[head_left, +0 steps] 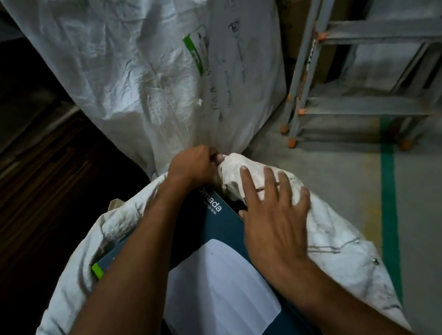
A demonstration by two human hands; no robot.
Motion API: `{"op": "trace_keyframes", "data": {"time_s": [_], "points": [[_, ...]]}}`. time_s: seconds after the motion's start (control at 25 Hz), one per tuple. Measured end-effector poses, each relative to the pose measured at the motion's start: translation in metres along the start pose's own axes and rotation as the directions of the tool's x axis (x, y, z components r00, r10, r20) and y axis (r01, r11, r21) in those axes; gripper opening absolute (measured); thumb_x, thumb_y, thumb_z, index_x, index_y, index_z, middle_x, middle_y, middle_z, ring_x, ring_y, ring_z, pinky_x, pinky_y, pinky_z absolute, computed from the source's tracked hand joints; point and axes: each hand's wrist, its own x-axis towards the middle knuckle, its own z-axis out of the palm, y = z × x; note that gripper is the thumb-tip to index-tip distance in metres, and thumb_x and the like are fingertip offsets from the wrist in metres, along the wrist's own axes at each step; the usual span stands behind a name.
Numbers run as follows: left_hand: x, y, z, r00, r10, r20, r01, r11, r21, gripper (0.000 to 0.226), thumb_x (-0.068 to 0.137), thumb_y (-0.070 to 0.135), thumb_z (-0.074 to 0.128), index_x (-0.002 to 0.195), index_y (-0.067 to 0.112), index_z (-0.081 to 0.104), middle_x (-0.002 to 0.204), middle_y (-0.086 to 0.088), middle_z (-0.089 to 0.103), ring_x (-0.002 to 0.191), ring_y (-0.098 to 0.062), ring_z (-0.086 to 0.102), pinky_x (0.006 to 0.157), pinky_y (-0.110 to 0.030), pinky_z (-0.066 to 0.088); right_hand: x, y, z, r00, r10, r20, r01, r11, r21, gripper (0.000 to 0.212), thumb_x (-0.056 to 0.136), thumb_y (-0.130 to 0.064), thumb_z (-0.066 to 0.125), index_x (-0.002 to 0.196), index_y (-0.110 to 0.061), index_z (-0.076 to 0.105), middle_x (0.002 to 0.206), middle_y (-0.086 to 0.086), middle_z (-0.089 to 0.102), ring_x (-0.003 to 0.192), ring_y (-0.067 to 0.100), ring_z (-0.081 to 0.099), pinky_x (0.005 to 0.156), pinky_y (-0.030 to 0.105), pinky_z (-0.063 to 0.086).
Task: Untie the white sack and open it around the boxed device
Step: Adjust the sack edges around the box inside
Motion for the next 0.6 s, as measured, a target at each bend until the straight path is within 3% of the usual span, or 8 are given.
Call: {"op": "trace_keyframes", "data": {"time_s": [0.08, 0.12, 0.2, 0.28, 0.36, 0.44, 0.52, 0.6], "points": [[0.015, -0.001, -0.006, 0.988, -0.062, 0.143, 0.072, 0.995, -0.064, 0.023, 0.101, 0.038, 0.054, 0.098, 0.020, 0.068, 0.110, -0.011, 0.071, 0.092, -0.028, 0.062, 0.076, -0.032, 0.042, 0.007, 0.026, -0.002, 0.998, -0.021, 0.062, 0.022, 0.999, -0.022, 0.080, 0.098, -0.035, 0.058, 0.160, -0.037, 0.008, 0.150, 0.016, 0.044, 0.131, 0.036, 0.048, 0.101, 0.052, 0.037], [0.017, 0.000, -0.008, 0.983, -0.079, 0.163, 0.092, 0.993, -0.069, 0.022, 0.100, 0.038, 0.055, 0.098, 0.021, 0.068, 0.111, -0.011, 0.071, 0.091, -0.027, 0.061, 0.077, -0.032, 0.042, 0.022, 0.040, -0.003, 0.995, -0.021, 0.094, 0.022, 1.000, -0.014, 0.076, 0.097, -0.029, 0.059, 0.159, -0.039, 0.015, 0.139, 0.013, 0.054, 0.121, 0.034, 0.055, 0.094, 0.046, 0.042], [0.009, 0.010, -0.008, 0.993, -0.078, 0.084, 0.081, 0.996, -0.024, 0.022, 0.098, 0.036, 0.056, 0.112, 0.024, 0.068, 0.116, -0.009, 0.071, 0.099, -0.029, 0.064, 0.081, -0.035, 0.047, 0.058, 0.067, -0.002, 0.976, 0.021, 0.216, -0.070, 0.973, 0.220, 0.049, 0.094, -0.027, 0.056, 0.141, -0.040, 0.045, 0.121, 0.008, 0.067, 0.109, 0.035, 0.063, 0.085, 0.040, 0.049], [-0.014, 0.027, -0.004, 0.996, 0.050, -0.076, -0.046, 0.998, 0.052, 0.032, 0.097, 0.035, 0.057, 0.128, 0.033, 0.061, 0.126, -0.001, 0.068, 0.114, -0.028, 0.061, 0.092, -0.040, 0.047, 0.084, 0.085, -0.008, 0.898, 0.100, 0.428, -0.285, 0.873, 0.396, 0.035, 0.086, -0.043, 0.053, 0.119, -0.035, 0.062, 0.115, 0.005, 0.073, 0.106, 0.034, 0.067, 0.088, 0.040, 0.054], [-0.030, 0.049, -0.003, 0.958, 0.278, -0.076, -0.273, 0.959, 0.069, 0.037, 0.098, 0.040, 0.057, 0.135, 0.039, 0.057, 0.136, 0.009, 0.062, 0.124, -0.022, 0.054, 0.097, -0.042, 0.039, 0.096, 0.092, 0.001, 0.848, 0.079, 0.524, -0.368, 0.799, 0.476, 0.043, 0.077, -0.050, 0.051, 0.110, -0.028, 0.068, 0.115, 0.006, 0.073, 0.106, 0.032, 0.068, 0.092, 0.043, 0.055], [-0.030, 0.066, -0.003, 0.924, 0.383, 0.014, -0.383, 0.919, 0.092, 0.037, 0.098, 0.041, 0.058, 0.135, 0.037, 0.056, 0.139, 0.011, 0.057, 0.126, -0.019, 0.054, 0.097, -0.041, 0.036, 0.089, 0.081, -0.007, 0.863, 0.138, 0.486, -0.378, 0.815, 0.439, 0.038, 0.088, -0.046, 0.054, 0.117, -0.024, 0.065, 0.124, 0.008, 0.069, 0.115, 0.033, 0.064, 0.096, 0.040, 0.051], [-0.025, 0.069, 0.000, 0.899, 0.436, -0.040, -0.425, 0.891, 0.160, 0.033, 0.099, 0.039, 0.055, 0.131, 0.031, 0.056, 0.133, 0.008, 0.057, 0.117, -0.019, 0.060, 0.095, -0.040, 0.038, 0.060, 0.072, -0.018, 0.946, 0.171, 0.276, -0.252, 0.923, 0.292, 0.036, 0.098, -0.038, 0.056, 0.130, -0.023, 0.054, 0.134, 0.010, 0.060, 0.124, 0.032, 0.053, 0.098, 0.043, 0.042], [-0.021, 0.065, 0.011, 0.897, 0.434, -0.079, -0.411, 0.887, 0.212, 0.036, 0.102, 0.041, 0.045, 0.135, 0.027, 0.051, 0.132, 0.004, 0.056, 0.108, -0.022, 0.064, 0.092, -0.041, 0.041, 0.012, 0.068, -0.034, 0.990, 0.125, 0.069, -0.134, 0.979, 0.152, 0.056, 0.097, -0.043, 0.059, 0.145, -0.023, 0.039, 0.148, 0.011, 0.044, 0.133, 0.031, 0.039, 0.103, 0.050, 0.034]]}}
